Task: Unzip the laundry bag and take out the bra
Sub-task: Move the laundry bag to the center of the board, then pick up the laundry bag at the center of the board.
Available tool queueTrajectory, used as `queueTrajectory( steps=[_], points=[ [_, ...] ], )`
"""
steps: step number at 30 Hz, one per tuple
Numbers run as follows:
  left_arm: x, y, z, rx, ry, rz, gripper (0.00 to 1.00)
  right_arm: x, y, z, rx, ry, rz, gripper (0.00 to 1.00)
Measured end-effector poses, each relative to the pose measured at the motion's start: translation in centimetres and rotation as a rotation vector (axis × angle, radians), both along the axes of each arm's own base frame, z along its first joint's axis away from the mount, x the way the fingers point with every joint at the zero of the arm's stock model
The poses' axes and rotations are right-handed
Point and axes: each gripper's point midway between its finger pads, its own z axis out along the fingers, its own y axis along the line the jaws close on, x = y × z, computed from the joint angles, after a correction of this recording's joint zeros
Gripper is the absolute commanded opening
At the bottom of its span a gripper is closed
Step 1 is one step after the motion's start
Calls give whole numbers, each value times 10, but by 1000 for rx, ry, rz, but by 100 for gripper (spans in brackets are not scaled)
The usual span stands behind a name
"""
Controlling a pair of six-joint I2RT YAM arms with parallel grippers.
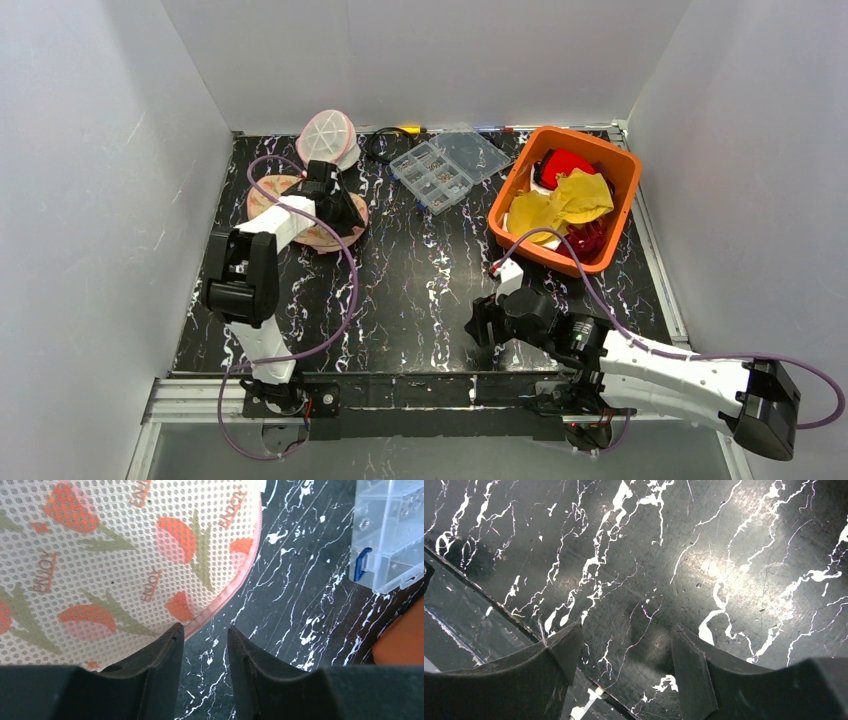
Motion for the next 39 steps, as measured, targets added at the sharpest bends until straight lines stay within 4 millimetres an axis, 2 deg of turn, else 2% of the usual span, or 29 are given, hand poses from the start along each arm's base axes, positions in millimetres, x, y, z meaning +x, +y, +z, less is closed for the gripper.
queueTrajectory(
  steps=[4, 6, 9, 11, 13, 17, 19, 22, 25, 30, 35, 39],
  points=[
    [2, 0, -1, -8, 0, 6, 37, 0, 0, -4, -16, 6, 2, 73],
    [4, 0, 8, -14, -28, 7, 38, 1, 0, -2, -17, 2, 1, 73],
    [10, 4, 37, -56, -101, 24, 40, 4, 3, 4, -13, -12, 0, 73],
    [20, 16, 62, -111, -169, 68, 46, 6, 5, 7, -16, -21, -1, 73],
    [34, 36, 81, -170, -226, 139, 55, 9, 8, 9, -15, -26, -2, 73],
    [60, 70, 98, -256, -279, 268, 72, 12, 11, 13, -11, -37, -8, 73],
    [75, 74, 103, -299, -304, 311, 77, 13, 11, 13, -11, -42, -11, 73],
    [96, 68, 108, -371, -323, 357, 79, 15, 11, 15, -12, -53, -16, 73],
    [119, 67, 104, -415, -321, 404, 80, 18, 11, 16, -12, -64, -22, 73],
    [150, 78, 75, -426, -276, 541, 81, 22, 11, 18, -8, -80, -40, 73],
    [158, 96, 36, -377, -209, 687, 80, 26, 16, 25, 28, -96, -53, 73],
    [162, 109, 20, -331, -197, 762, 79, 28, 17, 28, 41, -105, -59, 73]
  ],
)
